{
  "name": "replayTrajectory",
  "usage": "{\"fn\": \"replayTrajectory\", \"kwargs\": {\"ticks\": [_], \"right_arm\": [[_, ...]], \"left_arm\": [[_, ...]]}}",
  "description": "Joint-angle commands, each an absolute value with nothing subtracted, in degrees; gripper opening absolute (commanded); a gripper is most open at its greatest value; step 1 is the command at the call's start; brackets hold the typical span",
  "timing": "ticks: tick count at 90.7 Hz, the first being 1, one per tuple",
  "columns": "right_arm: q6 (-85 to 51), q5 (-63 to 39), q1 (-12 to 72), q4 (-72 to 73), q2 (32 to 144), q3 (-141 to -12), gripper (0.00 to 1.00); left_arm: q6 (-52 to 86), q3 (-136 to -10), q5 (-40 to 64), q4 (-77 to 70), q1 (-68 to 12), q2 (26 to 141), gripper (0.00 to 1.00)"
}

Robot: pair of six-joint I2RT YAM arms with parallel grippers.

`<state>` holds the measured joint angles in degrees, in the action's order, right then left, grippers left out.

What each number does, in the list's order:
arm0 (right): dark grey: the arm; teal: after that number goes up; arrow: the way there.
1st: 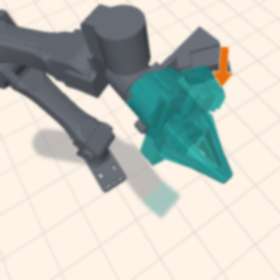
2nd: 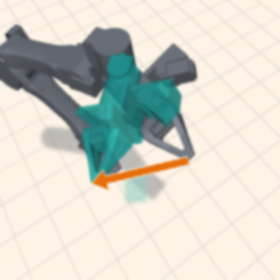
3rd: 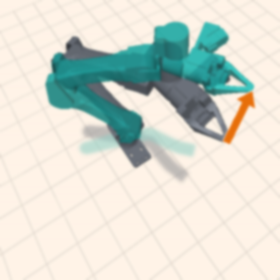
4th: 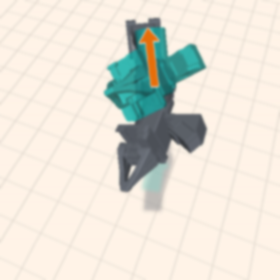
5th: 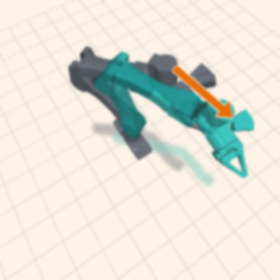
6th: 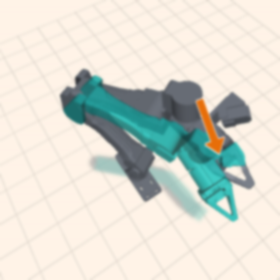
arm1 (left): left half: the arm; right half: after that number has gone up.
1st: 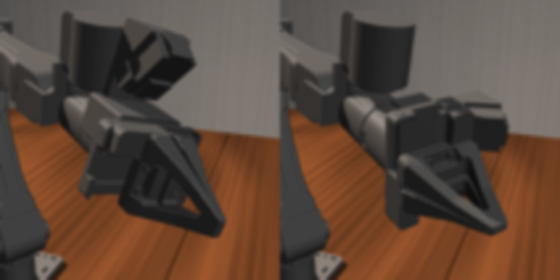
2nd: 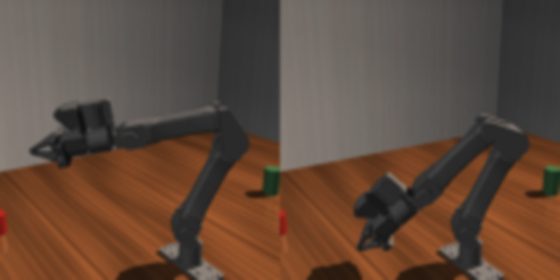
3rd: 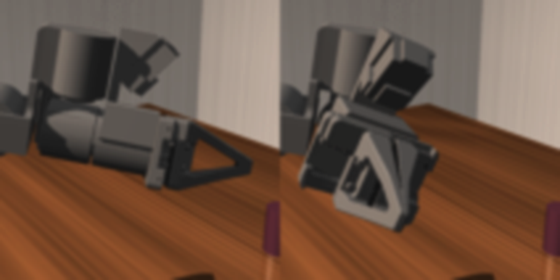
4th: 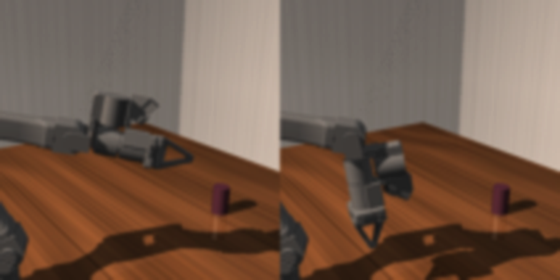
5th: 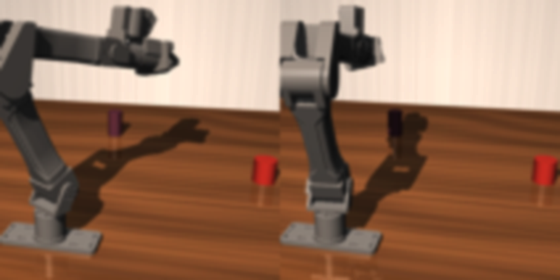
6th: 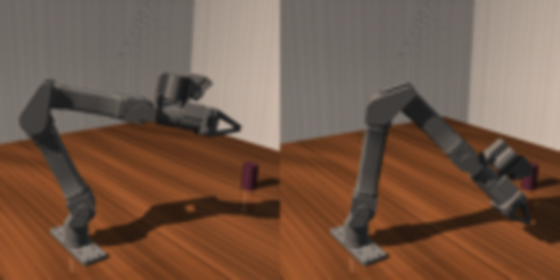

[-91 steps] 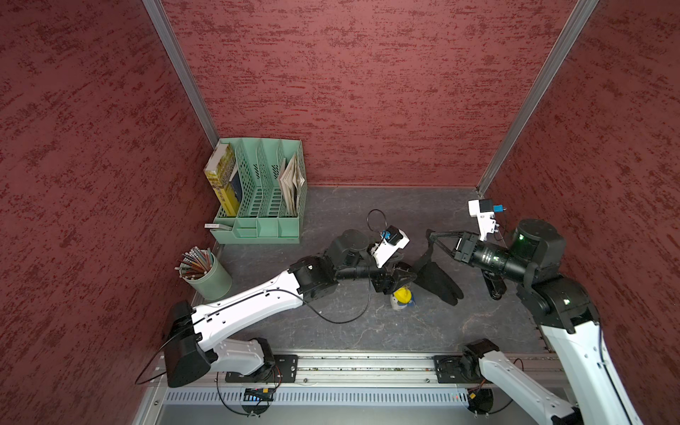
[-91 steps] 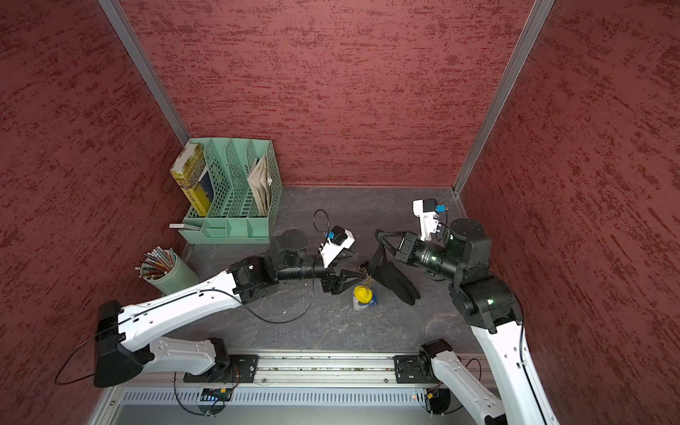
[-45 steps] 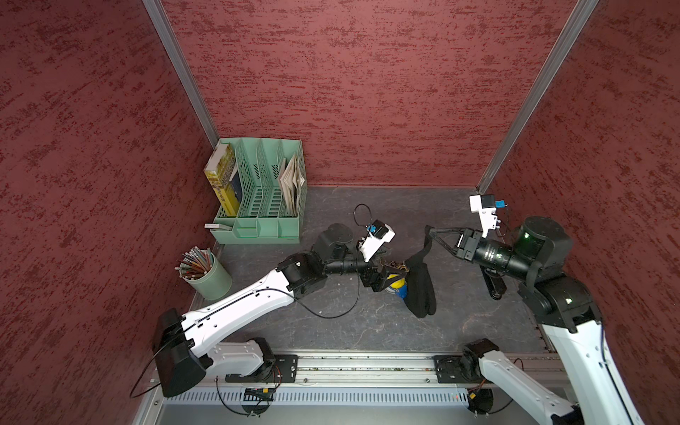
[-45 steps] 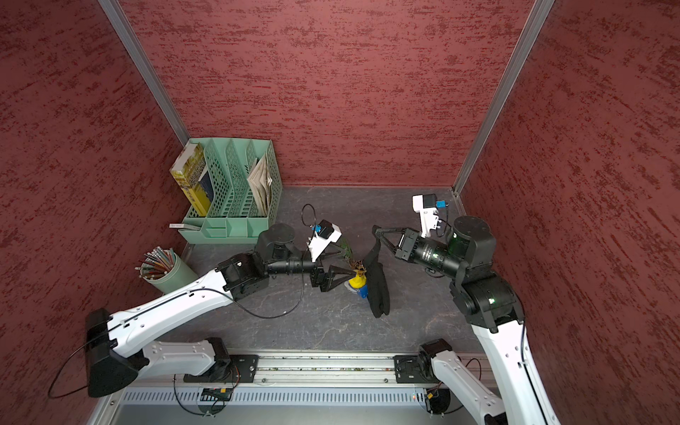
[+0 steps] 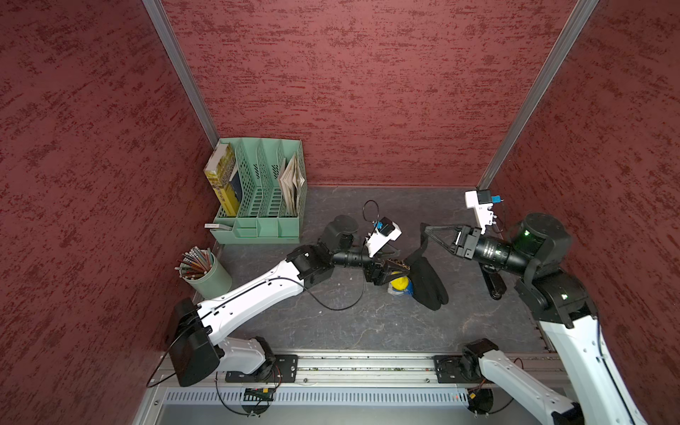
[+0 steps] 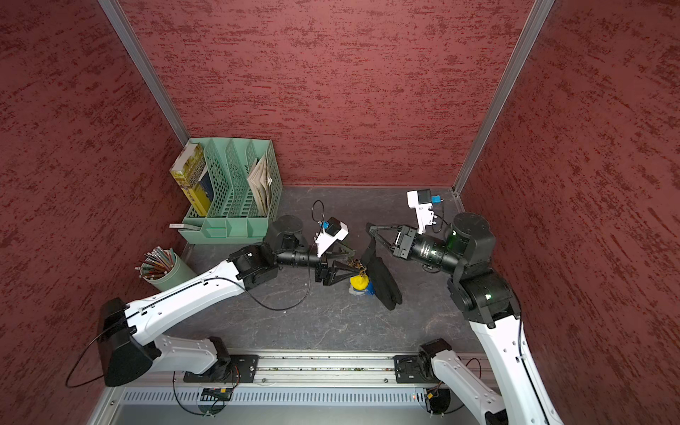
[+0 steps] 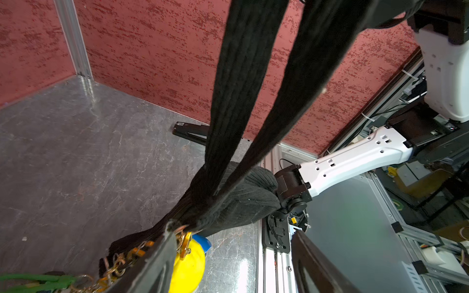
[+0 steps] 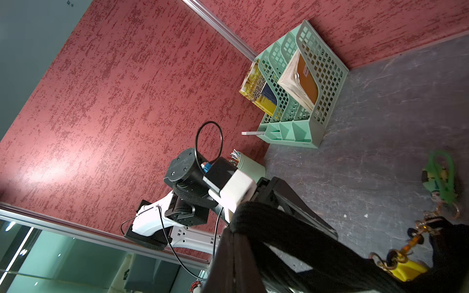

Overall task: Remove the decoration from the bag
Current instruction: Pick up the bag from the center of the board.

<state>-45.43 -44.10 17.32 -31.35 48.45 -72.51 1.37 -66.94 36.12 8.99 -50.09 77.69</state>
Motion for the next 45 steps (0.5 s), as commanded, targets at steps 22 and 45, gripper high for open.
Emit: {"fn": "replayTrajectory", "kwargs": {"ticks": [22,45], "right_arm": [[-46.2,-49.3,18.4,-23.9,49.6,-74.6,0.0],[-46.3,-50.0,18.5,-23.3,49.9,-75.1,0.0]], "left_arm": [[-2.3,-70.5,40.7,8.5,-49.4,81.3,0.64],[-3.3,-71.0,39.4,8.5,-49.0,81.6,0.71]]}}
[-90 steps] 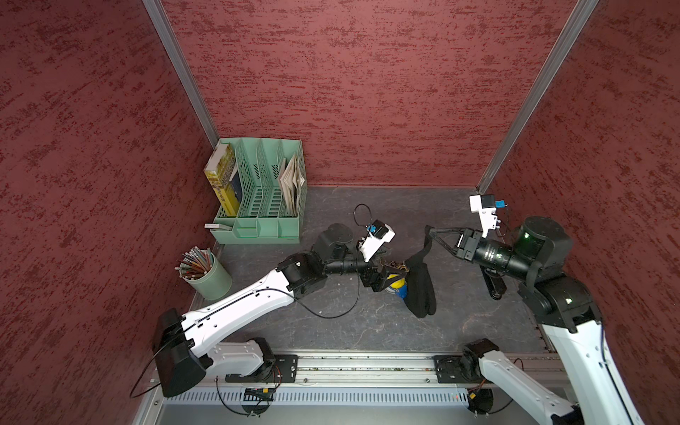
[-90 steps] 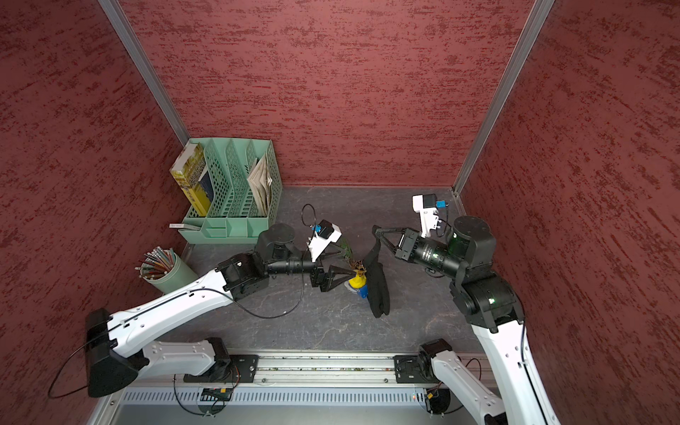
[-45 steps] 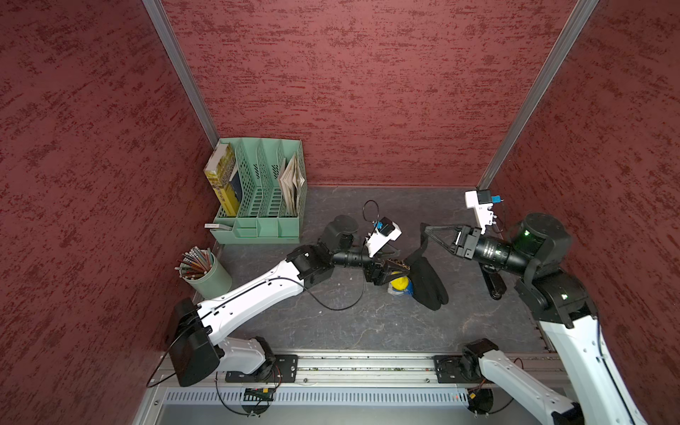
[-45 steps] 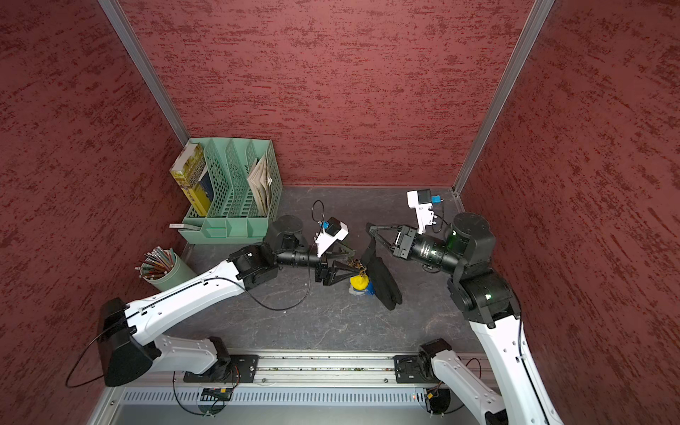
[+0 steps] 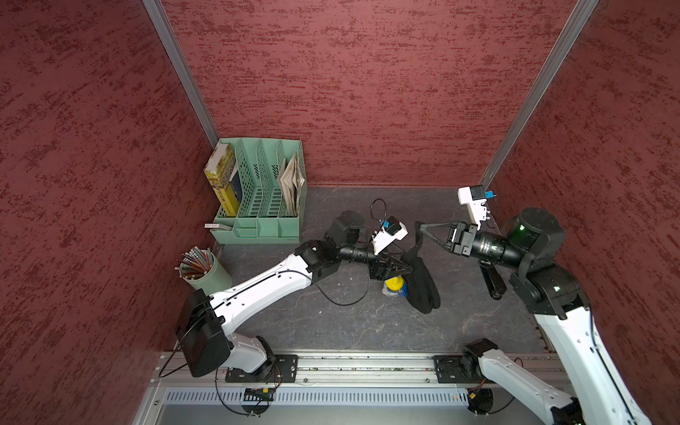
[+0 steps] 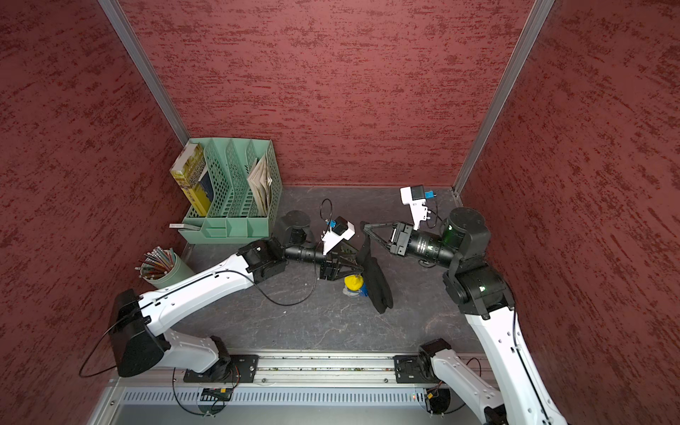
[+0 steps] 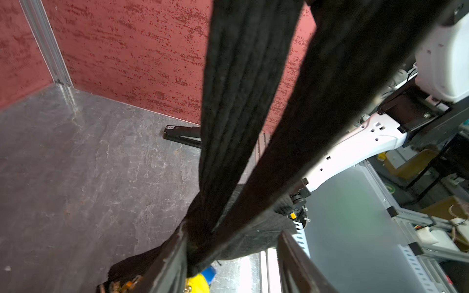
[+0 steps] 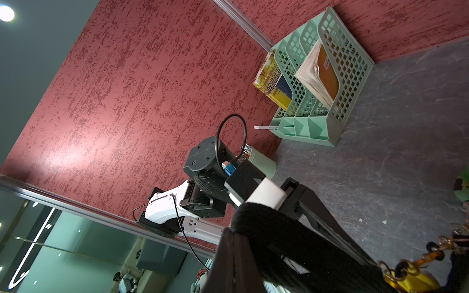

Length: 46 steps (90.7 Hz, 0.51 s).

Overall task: Remove the decoration from the bag
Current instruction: Pick up the bag from the center of the board.

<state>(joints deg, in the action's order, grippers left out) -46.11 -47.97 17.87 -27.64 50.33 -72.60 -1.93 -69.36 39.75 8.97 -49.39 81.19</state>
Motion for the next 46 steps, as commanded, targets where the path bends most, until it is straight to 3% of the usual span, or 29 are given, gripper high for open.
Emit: {"fn": "replayTrajectory", "kwargs": {"ticks": [1,18,39,46], "right_arm": [[-46.3,-50.1,18.5,-23.2,49.9,-75.2,0.0],[-46.8,-51.0,18.5,-22.2,49.7,-75.2,0.0],[-46.9,-51.0,18.6,-21.4,49.6,-75.2,0.0],[-46.0,-50.1,18.6,-22.4,49.5,-75.4,0.0]], "left_arm": [[-3.3,-71.0,39.4,8.5,-49.0,81.5,0.71],[-4.1,-71.9,41.8,8.9,-48.8,81.9,0.52],[-3.7,-71.4,42.1,9.4,-48.9,81.0,0.04],[-3.0,-70.8,41.8,9.2,-48.9,80.1,0.0]]}}
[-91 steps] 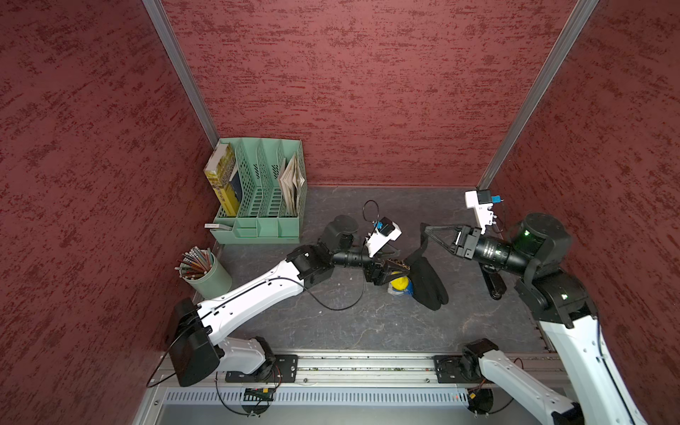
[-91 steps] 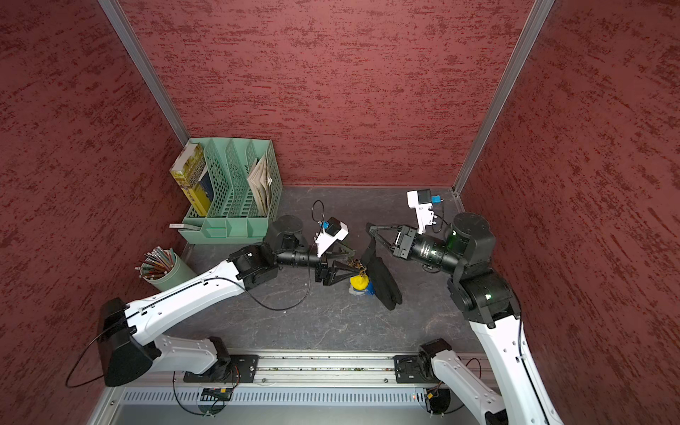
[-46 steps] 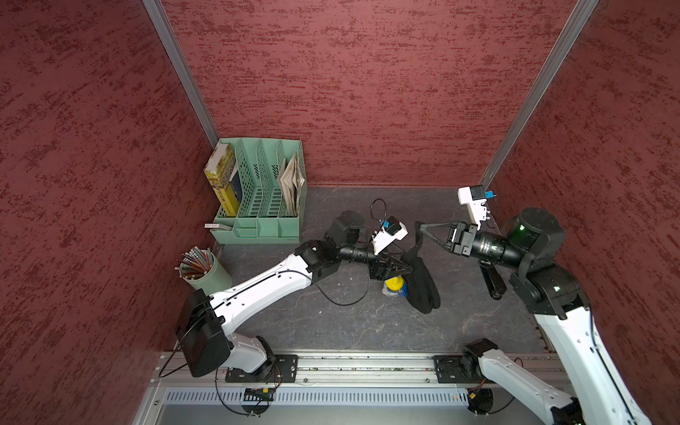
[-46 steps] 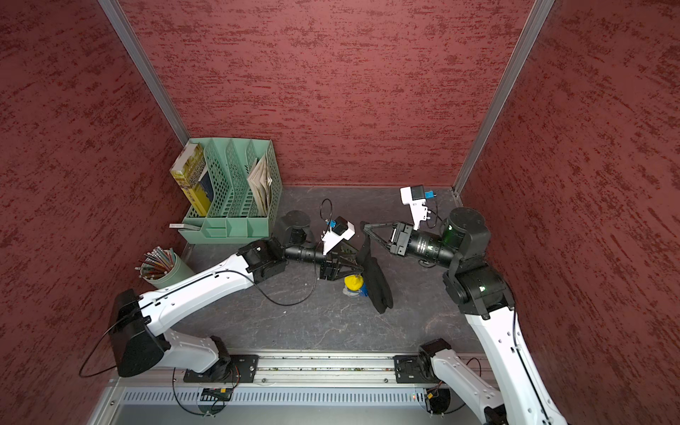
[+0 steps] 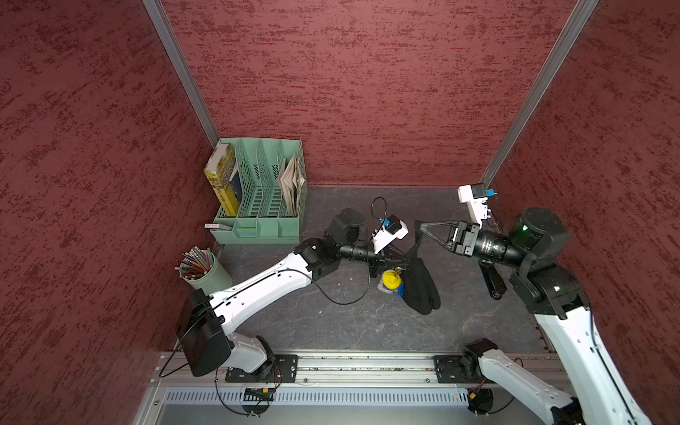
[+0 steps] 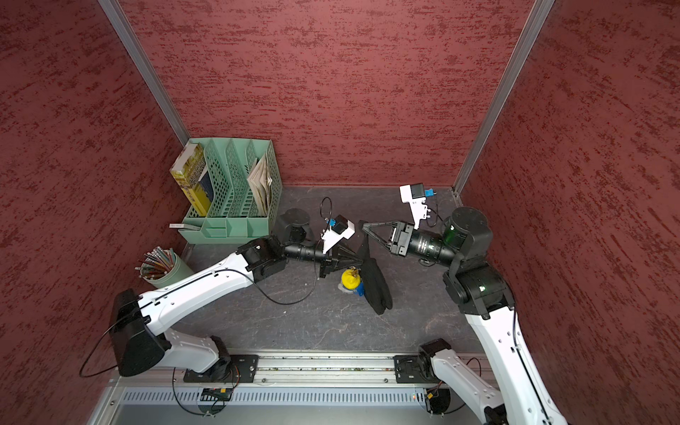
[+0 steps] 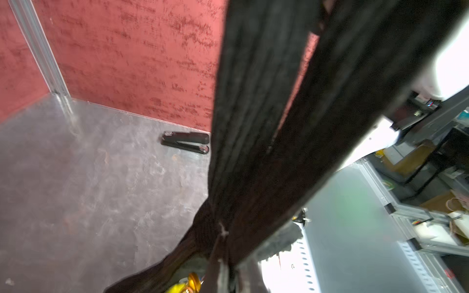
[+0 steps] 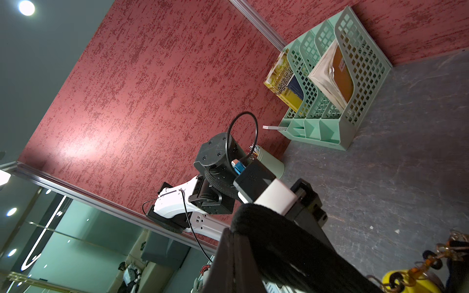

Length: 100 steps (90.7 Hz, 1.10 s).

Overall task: Remove the decoration from the bag
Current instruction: Pick up the bag from the center of the board.

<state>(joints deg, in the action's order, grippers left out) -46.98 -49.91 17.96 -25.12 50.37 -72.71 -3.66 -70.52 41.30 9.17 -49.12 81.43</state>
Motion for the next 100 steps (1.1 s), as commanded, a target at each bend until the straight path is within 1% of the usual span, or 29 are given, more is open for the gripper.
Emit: {"fn": "replayTrajectory", "kwargs": {"ticks": [1,12,16,28,43,63,74,90,100], "right_arm": [[-45.9,-49.9,18.6,-22.5,49.4,-75.4,0.0],[-44.9,-47.5,18.6,-22.6,48.9,-75.0,0.0],[-44.4,-46.6,18.6,-22.4,48.6,-74.8,0.03],[-42.4,-43.7,18.6,-23.9,48.2,-74.1,0.18],[-39.9,-43.0,18.6,-22.2,46.5,-71.7,0.33],[-34.8,-46.1,18.6,-16.7,42.5,-64.7,0.42],[-35.1,-49.5,18.7,-10.6,41.2,-59.9,0.44],[-33.8,-52.7,20.2,-4.6,41.7,-55.9,0.38],[-30.6,-53.5,22.9,-2.0,42.4,-53.5,0.37]], "left_arm": [[-2.9,-70.7,41.8,9.2,-48.9,79.9,0.0],[0.0,-70.4,41.6,10.2,-49.3,78.2,0.0],[1.4,-70.1,41.3,10.2,-49.5,77.2,0.0],[8.7,-69.0,38.4,9.8,-49.9,73.6,0.0],[17.5,-71.1,32.3,14.8,-49.5,70.6,0.0],[26.6,-76.5,26.9,21.2,-48.8,67.9,0.0],[29.8,-78.5,25.2,23.3,-48.4,67.1,0.0],[32.0,-79.9,24.5,24.0,-47.2,65.8,0.0],[32.8,-80.7,25.3,23.9,-45.7,65.3,0.0]]}}
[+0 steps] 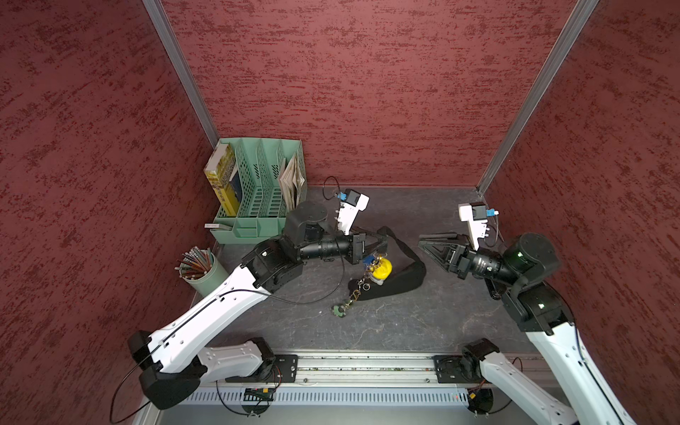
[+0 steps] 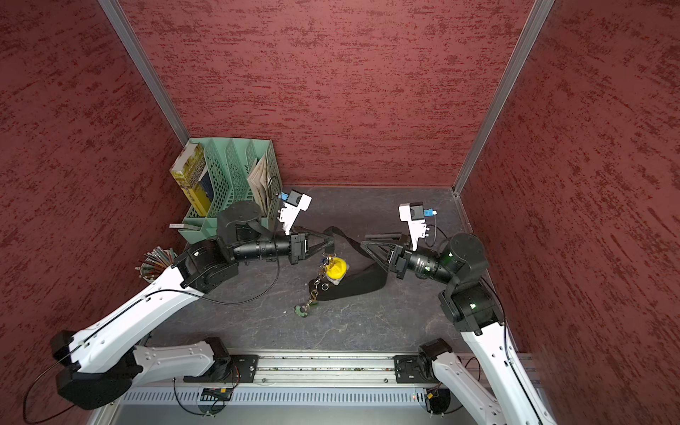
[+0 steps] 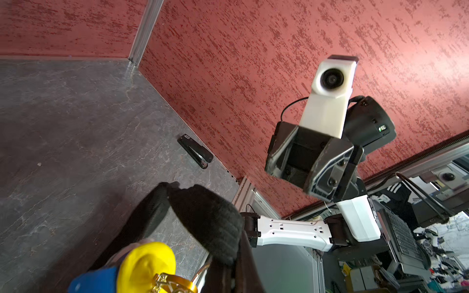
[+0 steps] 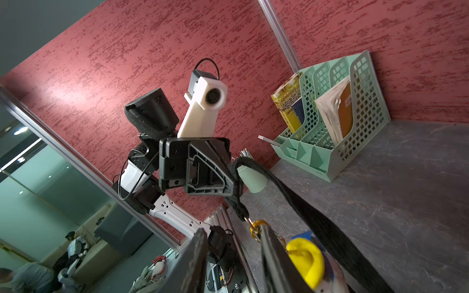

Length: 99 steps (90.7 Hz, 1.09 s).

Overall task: Remove the decoration from the bag
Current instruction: Pick up the bag from the center of the board.

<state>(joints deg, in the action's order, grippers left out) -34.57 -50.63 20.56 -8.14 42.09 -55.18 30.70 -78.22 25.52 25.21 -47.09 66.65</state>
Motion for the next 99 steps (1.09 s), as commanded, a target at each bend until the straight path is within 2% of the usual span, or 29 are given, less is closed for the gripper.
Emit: {"fn": "replayTrajectory", "kwargs": {"ticks": [1,17,35,66,99], "right_arm": [[-30.2,-53.4,23.1,-1.9,42.5,-53.4,0.37],[-23.9,-53.6,28.9,5.2,45.1,-49.5,0.38],[-17.3,-57.3,34.8,13.3,50.3,-47.6,0.46],[-12.4,-61.4,35.3,12.7,52.6,-48.3,0.55],[-16.2,-65.9,35.8,14.8,57.2,-49.4,0.52]], "left_arm": [[32.8,-80.8,25.3,24.0,-45.6,65.2,0.0],[29.5,-81.9,27.6,24.5,-44.6,64.0,0.0],[24.5,-82.3,36.6,24.5,-43.6,62.9,0.0],[19.8,-81.8,46.8,24.3,-40.5,61.9,0.0],[18.4,-81.2,52.4,22.5,-38.2,62.6,0.0]]}}
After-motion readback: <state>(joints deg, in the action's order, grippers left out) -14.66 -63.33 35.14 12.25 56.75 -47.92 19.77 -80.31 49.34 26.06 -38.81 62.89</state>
